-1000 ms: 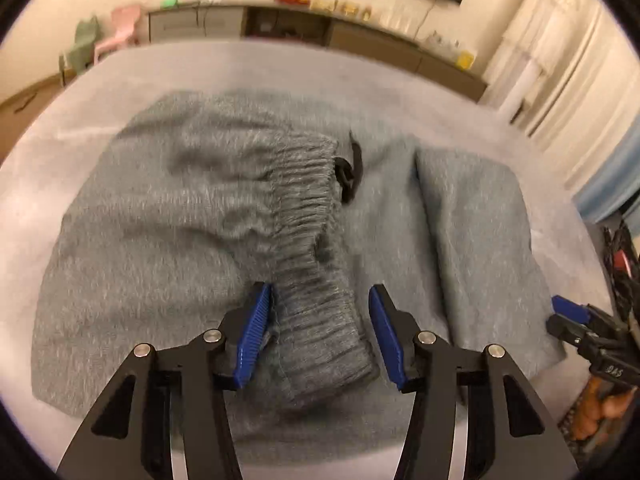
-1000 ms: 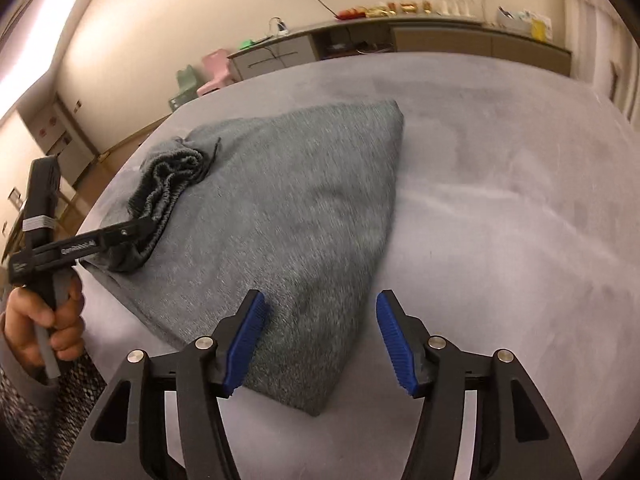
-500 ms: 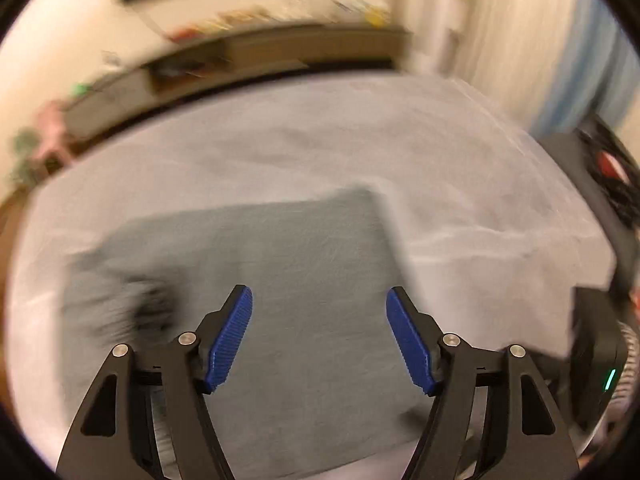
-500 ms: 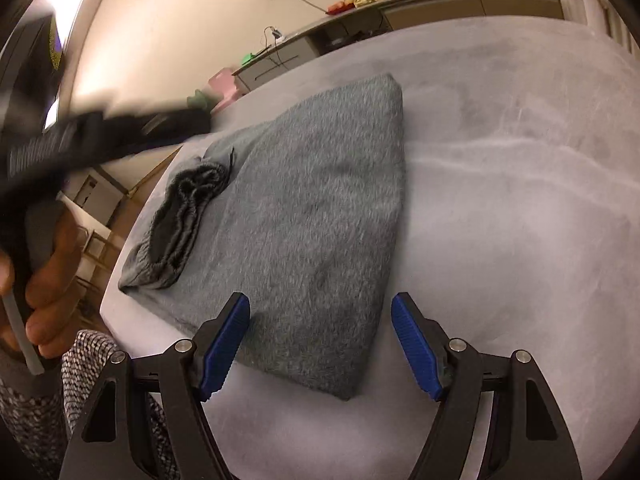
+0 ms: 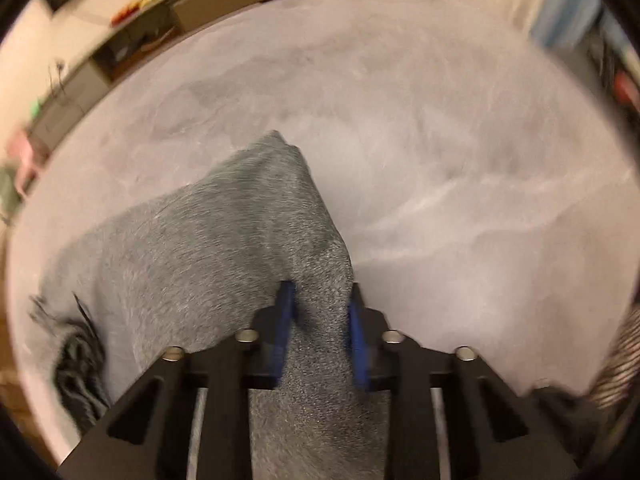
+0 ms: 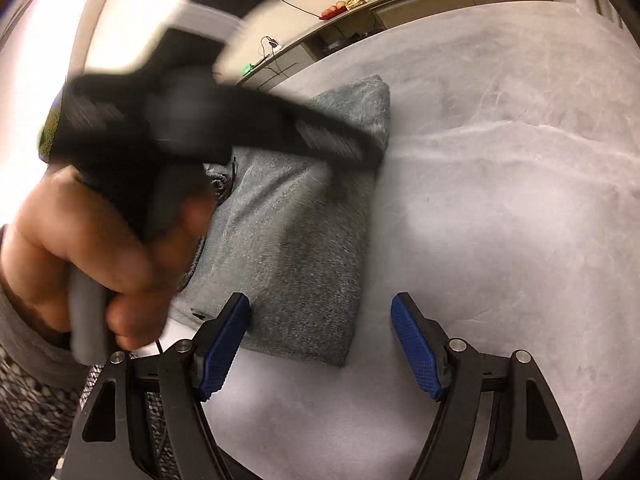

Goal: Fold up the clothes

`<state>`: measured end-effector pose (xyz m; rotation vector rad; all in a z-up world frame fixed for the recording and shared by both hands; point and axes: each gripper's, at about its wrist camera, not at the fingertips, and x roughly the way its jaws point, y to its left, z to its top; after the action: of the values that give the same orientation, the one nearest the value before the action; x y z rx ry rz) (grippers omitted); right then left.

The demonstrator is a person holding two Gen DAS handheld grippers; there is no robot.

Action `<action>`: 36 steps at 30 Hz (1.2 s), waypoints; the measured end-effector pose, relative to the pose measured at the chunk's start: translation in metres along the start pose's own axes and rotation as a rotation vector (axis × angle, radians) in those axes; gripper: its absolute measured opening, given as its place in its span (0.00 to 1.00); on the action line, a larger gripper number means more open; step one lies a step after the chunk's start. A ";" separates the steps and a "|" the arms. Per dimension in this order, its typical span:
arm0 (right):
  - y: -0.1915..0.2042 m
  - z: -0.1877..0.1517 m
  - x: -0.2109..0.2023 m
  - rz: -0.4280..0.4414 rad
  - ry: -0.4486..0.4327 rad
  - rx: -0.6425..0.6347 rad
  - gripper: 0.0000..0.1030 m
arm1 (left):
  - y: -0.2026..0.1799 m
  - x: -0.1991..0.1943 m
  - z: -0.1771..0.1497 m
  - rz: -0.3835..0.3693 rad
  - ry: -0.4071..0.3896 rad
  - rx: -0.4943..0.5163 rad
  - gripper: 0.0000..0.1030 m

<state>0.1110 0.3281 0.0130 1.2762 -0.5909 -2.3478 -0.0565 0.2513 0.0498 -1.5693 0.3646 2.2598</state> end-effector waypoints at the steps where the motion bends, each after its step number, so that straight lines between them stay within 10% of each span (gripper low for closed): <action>1: 0.002 0.005 0.003 0.015 -0.009 -0.008 0.70 | 0.010 -0.011 0.002 -0.049 -0.019 -0.043 0.21; 10: 0.025 0.047 0.015 0.155 -0.173 -0.120 0.64 | 0.192 -0.179 -0.075 -0.414 -0.406 -0.419 0.18; 12: 0.027 0.054 0.027 0.154 -0.155 -0.134 0.64 | 0.261 -0.188 -0.118 -0.325 -0.473 -0.523 0.26; 14: 0.035 0.064 0.043 0.146 -0.121 -0.163 0.64 | 0.326 -0.156 -0.156 -0.255 -0.403 -0.686 0.60; 16: 0.066 0.071 0.060 0.137 -0.096 -0.230 0.64 | 0.355 -0.126 -0.188 -0.209 -0.338 -0.776 0.60; 21: 0.145 0.066 0.078 0.178 -0.064 -0.437 0.68 | 0.361 -0.077 -0.225 -0.302 -0.312 -0.884 0.60; 26: 0.233 0.061 0.190 0.076 0.063 -0.736 0.69 | 0.343 -0.073 -0.217 -0.263 -0.305 -0.849 0.60; 28: 0.232 0.061 0.228 -0.056 0.131 -0.798 0.63 | 0.333 -0.076 -0.211 -0.267 -0.308 -0.804 0.60; 33: 0.148 0.149 0.236 -0.431 0.064 -0.689 0.51 | 0.278 -0.076 -0.195 -0.570 -0.307 -0.629 0.62; 36: 0.069 0.204 0.213 -0.572 0.032 -0.457 0.51 | 0.264 -0.074 -0.189 -0.483 -0.291 -0.606 0.62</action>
<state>-0.1604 0.1924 0.0055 1.3754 0.3669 -2.6703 0.0115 -0.0750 0.0538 -1.3344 -0.7615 2.2441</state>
